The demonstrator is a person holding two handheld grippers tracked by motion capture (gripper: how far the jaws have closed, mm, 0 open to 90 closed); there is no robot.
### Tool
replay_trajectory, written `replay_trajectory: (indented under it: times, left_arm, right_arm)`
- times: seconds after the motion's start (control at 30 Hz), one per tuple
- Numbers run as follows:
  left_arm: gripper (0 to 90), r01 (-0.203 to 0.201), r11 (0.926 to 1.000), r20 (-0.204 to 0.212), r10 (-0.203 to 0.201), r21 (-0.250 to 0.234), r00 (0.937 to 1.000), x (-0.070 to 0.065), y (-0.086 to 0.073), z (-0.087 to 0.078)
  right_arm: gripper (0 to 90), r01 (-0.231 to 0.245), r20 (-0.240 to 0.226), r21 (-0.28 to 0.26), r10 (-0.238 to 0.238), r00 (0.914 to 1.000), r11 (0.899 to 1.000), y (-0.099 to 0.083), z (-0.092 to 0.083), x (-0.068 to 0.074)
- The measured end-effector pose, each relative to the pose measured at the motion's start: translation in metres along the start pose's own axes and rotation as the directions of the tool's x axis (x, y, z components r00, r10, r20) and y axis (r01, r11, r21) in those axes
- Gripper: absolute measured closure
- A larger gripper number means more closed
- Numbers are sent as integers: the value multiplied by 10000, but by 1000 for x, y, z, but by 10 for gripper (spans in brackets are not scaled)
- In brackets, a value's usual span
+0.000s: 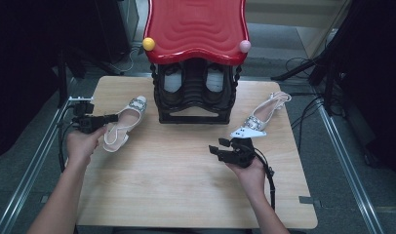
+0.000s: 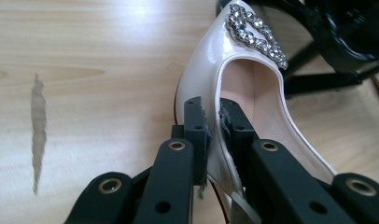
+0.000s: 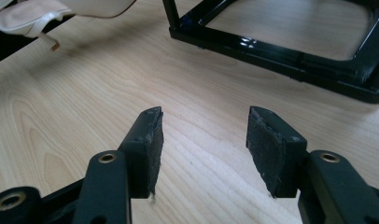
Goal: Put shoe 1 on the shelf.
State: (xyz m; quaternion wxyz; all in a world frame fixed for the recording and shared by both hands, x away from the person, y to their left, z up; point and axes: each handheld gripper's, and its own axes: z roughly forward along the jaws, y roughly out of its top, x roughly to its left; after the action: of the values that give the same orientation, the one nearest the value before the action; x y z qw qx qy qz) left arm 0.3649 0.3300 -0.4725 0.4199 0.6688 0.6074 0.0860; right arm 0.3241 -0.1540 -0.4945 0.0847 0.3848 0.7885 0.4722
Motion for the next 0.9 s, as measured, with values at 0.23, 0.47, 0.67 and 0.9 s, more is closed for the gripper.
replay_trajectory:
  times: [0.23, 0.47, 0.67, 0.9]
  left_arm:
    - [833, -262, 9996, 220, 259, 135, 9994, -15, -17, -11]
    - [831, -815, 9961, 717, 791, 325, 9943, -41, -33, -15]
    - [830, -1329, 9891, 1373, 1232, 640, 9828, -67, -40, -3]
    - [828, -1684, 9824, 2140, 1478, 812, 9656, -97, -41, 22]
  right_arm:
    - [473, 14, 52, -50, -14, 10000, 10000, 4, 1, -5]
    - [473, -26, 135, 9, 26, 9999, 10000, 3, 1, -7]
    - [473, 22, 207, 96, -24, 9998, 10000, 2, 0, -6]
    - [472, 13, 312, 177, -18, 9995, 9998, 0, -3, -6]
